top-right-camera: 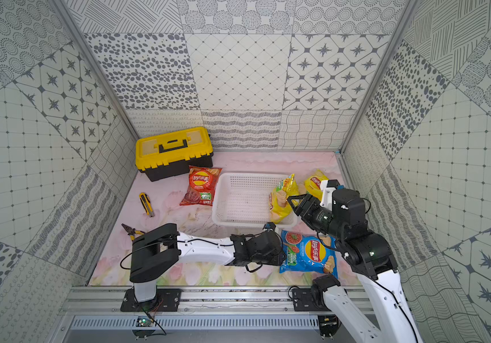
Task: Put the potato chips into the basket
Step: Pick up the potato chip from the center of the board.
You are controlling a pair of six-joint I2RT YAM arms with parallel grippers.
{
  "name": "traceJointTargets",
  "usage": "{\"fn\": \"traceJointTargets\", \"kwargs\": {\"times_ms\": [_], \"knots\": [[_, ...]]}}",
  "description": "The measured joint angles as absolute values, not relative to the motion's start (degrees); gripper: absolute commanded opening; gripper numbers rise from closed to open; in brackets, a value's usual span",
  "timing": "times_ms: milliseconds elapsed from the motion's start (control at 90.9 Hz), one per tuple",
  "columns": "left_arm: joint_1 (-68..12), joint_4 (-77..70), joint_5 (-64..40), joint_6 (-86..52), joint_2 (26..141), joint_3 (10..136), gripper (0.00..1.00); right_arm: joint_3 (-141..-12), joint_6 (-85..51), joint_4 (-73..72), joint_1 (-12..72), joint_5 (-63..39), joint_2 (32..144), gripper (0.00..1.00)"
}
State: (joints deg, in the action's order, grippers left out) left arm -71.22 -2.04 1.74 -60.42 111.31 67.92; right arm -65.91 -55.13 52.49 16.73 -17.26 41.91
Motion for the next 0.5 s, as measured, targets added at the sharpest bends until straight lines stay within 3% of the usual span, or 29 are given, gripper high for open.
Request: {"fn": "traceJointTargets", "kwargs": {"times_ms": [220, 495], "knots": [[-72.16, -2.13, 3.05, -61.49, 111.31, 67.68, 0.36, -66.13, -55.16, 52.45, 16.73, -17.56, 41.47, 0.59], [-74.04, -4.14, 4.10, -63.44, 110.54, 64.58, 0.48, -66.17, -56.10, 52.45, 16.73, -18.06, 39.53, 0.59]]}}
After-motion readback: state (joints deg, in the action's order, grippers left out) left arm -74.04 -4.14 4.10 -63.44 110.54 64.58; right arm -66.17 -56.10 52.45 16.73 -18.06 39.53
